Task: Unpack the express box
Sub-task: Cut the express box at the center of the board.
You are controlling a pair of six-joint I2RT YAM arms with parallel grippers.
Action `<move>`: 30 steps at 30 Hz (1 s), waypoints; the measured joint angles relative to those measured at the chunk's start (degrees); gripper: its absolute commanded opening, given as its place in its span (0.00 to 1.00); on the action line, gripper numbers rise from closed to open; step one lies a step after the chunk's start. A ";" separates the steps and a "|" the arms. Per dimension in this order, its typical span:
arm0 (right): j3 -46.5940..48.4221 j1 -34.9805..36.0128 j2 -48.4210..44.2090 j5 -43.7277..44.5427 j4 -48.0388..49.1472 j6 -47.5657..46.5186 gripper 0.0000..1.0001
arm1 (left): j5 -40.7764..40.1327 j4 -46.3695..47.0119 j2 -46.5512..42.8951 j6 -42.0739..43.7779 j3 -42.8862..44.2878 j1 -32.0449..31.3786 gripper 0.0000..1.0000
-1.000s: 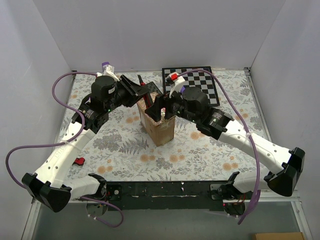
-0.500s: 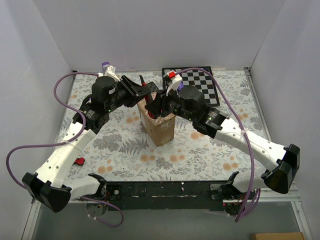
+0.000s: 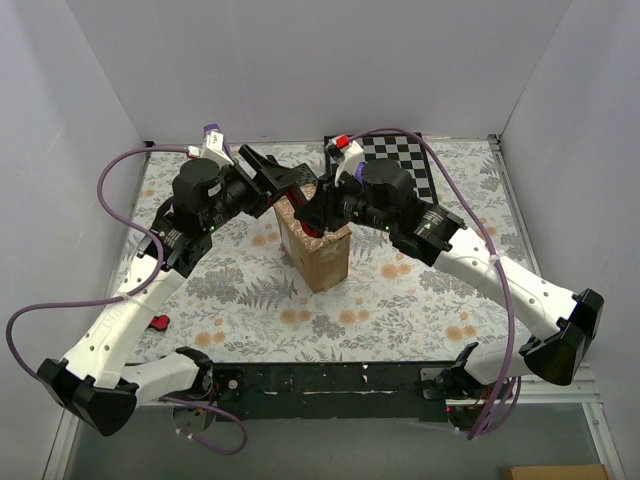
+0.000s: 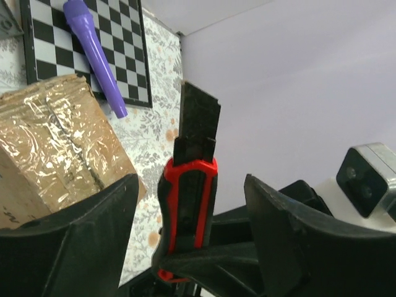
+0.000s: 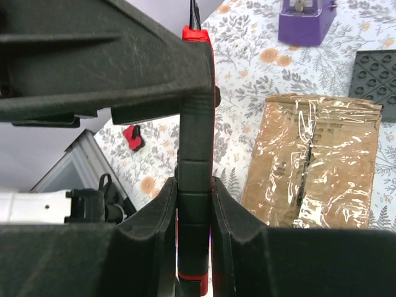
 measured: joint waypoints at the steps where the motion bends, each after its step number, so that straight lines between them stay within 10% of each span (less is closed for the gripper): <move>1: 0.85 -0.39 0.00 -1.27 -1.55 -0.20 0.01 | 0.00 0.28 -0.28 0.22 -0.13 0.00 0.78; 6: 6.19 -3.52 0.00 -8.37 -9.75 -1.79 0.01 | -0.59 1.53 -3.15 1.97 -3.10 0.00 0.98; 30: 4.76 -12.31 -4.11 -38.80 -18.88 -0.20 0.01 | 22.38 34.12 -15.06 9.57 -24.72 0.00 0.88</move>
